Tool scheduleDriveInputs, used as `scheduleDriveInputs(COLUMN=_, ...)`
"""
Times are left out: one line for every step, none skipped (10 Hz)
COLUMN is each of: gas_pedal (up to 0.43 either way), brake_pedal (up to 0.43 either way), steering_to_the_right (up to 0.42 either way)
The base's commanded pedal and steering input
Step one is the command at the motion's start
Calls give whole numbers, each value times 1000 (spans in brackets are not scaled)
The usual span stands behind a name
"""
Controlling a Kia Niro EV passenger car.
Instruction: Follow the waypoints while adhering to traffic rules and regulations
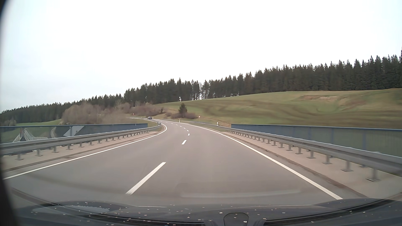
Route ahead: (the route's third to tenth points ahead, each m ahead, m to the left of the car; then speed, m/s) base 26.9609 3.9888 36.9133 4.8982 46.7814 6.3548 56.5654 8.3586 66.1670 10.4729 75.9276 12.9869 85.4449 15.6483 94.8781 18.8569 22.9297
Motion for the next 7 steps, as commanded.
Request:
scheduleDriveInputs(gas_pedal=220, brake_pedal=0, steering_to_the_right=-22)
scheduleDriveInputs(gas_pedal=220, brake_pedal=0, steering_to_the_right=-22)
scheduleDriveInputs(gas_pedal=220, brake_pedal=0, steering_to_the_right=-21)
scheduleDriveInputs(gas_pedal=220, brake_pedal=0, steering_to_the_right=-21)
scheduleDriveInputs(gas_pedal=228, brake_pedal=0, steering_to_the_right=-21)
scheduleDriveInputs(gas_pedal=228, brake_pedal=0, steering_to_the_right=-21)
scheduleDriveInputs(gas_pedal=228, brake_pedal=0, steering_to_the_right=-21)
